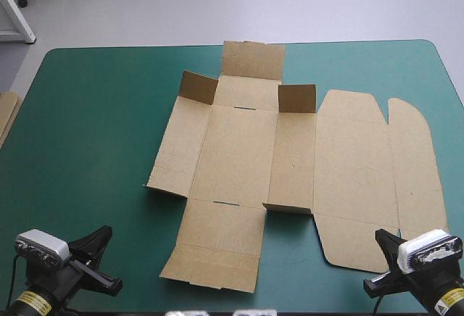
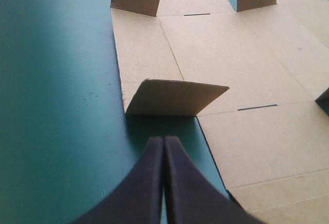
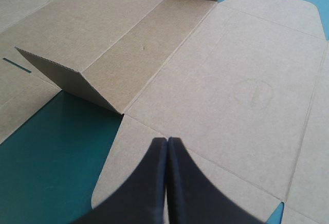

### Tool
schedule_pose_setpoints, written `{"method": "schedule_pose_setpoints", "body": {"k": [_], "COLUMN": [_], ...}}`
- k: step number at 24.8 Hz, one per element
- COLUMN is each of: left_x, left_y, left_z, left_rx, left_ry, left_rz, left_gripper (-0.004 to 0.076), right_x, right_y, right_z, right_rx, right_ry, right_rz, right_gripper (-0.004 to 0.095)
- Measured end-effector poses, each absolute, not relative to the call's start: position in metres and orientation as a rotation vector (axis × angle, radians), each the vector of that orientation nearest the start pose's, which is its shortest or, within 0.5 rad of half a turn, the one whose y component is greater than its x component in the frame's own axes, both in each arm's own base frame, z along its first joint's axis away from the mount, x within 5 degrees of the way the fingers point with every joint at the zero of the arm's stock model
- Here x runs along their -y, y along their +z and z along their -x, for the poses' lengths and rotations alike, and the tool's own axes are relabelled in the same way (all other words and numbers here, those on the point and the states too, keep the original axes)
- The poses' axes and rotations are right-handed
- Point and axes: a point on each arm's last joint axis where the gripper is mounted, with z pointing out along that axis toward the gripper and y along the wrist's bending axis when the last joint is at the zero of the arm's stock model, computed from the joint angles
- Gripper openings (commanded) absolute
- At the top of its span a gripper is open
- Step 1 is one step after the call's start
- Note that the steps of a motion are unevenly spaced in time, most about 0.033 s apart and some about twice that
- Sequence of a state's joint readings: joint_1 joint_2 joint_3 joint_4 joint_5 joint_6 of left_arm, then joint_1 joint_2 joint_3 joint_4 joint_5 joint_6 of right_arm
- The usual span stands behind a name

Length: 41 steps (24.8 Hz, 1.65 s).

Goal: Fold the box

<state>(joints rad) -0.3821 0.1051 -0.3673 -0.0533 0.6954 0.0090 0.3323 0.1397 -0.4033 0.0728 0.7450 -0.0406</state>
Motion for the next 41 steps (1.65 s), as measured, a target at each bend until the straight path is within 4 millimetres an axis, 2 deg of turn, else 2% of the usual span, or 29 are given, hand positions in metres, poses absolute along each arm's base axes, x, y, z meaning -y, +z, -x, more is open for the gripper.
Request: {"method": "schedule_pose_setpoints", "body": {"k": [19, 21, 22, 23, 24, 26, 29, 33, 34, 36, 41], "left_x": [0.017, 0.017, 0.017, 0.017, 0.017, 0.019, 0.022, 0.034, 0.038, 0.042, 0.055], "left_y": [0.267, 0.267, 0.267, 0.272, 0.274, 0.285, 0.311, 0.343, 0.353, 0.362, 0.366], "left_z": [-0.033, -0.033, -0.033, -0.034, -0.035, -0.041, -0.064, -0.106, -0.122, -0.141, -0.187], "left_rx": [-1.895, -1.896, -1.9, -1.91, -1.916, -1.937, -1.966, -2.03, -2.042, -2.054, -2.138], "left_ry": [-0.311, -0.317, -0.329, -0.358, -0.361, -0.351, -0.263, -0.18, -0.139, -0.091, -0.046], "left_rz": [-0.359, -0.35, -0.333, -0.291, -0.282, -0.27, -0.271, -0.277, -0.281, -0.284, -0.261], "left_gripper": [0.0003, 0.0043, 0.0119, 0.0154, 0.0249, 0.0351, 0.037, 0.0385, 0.0389, 0.0389, 0.039], "right_x": [-0.017, -0.016, -0.016, -0.016, -0.017, -0.018, -0.021, -0.028, -0.031, -0.034, -0.041], "right_y": [0.272, 0.272, 0.272, 0.273, 0.275, 0.28, 0.293, 0.323, 0.332, 0.34, 0.348], "right_z": [-0.034, -0.034, -0.034, -0.034, -0.034, -0.039, -0.055, -0.078, -0.086, -0.094, -0.112], "right_rx": [-1.943, -1.943, -1.943, -1.945, -1.948, -1.969, -2.016, -2.012, -2.017, -2.021, -2.063], "right_ry": [0.274, 0.273, 0.273, 0.273, 0.273, 0.263, 0.211, 0.205, 0.204, 0.205, 0.222], "right_rz": [0.346, 0.346, 0.346, 0.347, 0.347, 0.353, 0.372, 0.373, 0.374, 0.373, 0.372], "right_gripper": [-0.0017, -0.0008, 0.0015, 0.0026, 0.0062, 0.0118, 0.0211, 0.0388, 0.0405, 0.0421, 0.0422]}}
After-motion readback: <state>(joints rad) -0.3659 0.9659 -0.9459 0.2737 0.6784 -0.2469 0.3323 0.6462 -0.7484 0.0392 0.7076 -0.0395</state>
